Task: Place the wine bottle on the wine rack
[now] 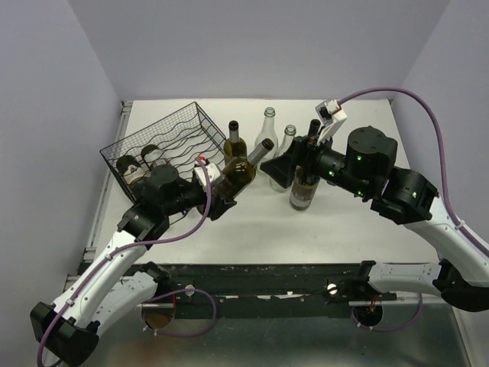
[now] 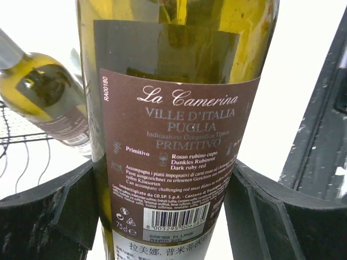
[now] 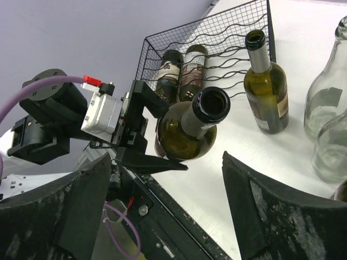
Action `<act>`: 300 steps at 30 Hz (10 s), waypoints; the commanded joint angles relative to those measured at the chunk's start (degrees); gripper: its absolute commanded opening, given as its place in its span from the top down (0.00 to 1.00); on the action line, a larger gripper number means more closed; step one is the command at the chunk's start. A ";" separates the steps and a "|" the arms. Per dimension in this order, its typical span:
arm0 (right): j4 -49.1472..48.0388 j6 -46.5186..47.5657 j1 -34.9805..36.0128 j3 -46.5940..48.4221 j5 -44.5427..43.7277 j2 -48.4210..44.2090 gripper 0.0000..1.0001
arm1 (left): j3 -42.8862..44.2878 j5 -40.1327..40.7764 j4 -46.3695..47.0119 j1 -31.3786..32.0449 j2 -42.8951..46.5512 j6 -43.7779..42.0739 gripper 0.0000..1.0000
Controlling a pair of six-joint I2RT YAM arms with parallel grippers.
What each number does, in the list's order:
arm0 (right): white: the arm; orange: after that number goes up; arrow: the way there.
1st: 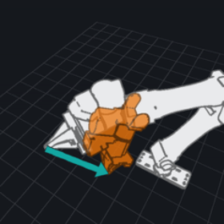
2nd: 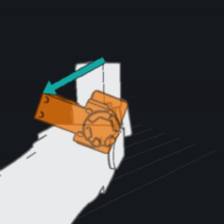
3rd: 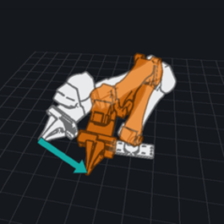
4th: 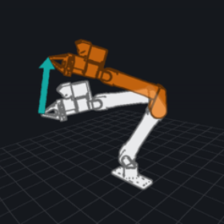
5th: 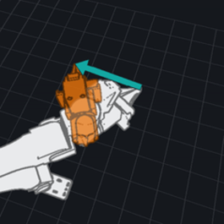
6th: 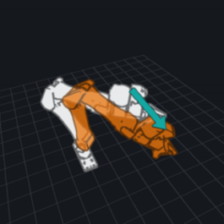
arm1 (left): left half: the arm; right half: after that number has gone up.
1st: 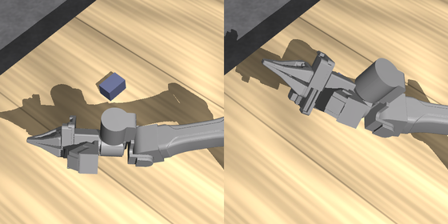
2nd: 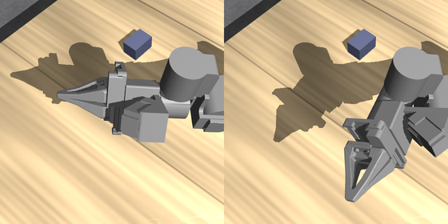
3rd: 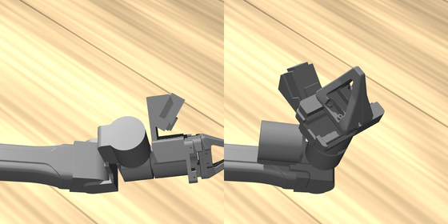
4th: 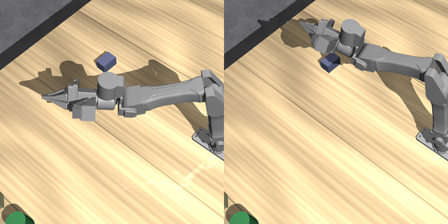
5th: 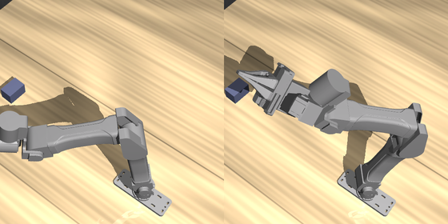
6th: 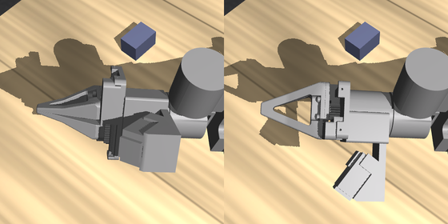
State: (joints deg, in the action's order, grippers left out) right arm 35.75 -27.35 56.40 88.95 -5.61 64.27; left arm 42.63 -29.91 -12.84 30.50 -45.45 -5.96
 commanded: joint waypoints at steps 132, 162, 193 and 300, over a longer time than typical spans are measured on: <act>-17.90 -1.74 7.67 -8.80 -2.48 39.43 0.99 | -9.32 51.88 15.92 5.62 21.54 -16.63 0.01; -23.88 11.09 7.76 13.44 -23.65 64.66 0.99 | -10.20 70.43 22.95 5.18 21.81 -13.82 0.01; -11.66 14.26 6.18 40.78 -32.45 81.54 0.89 | -9.76 69.73 21.46 2.99 20.31 -11.36 0.01; -10.44 8.64 -1.82 16.09 -22.62 34.89 0.99 | -5.99 31.97 19.27 -8.53 17.07 14.39 0.01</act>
State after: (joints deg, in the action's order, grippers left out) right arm 27.22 -16.14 54.52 105.82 -35.79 108.25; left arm 35.53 12.08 4.62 23.53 -28.36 3.53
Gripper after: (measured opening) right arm 0.398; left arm 0.990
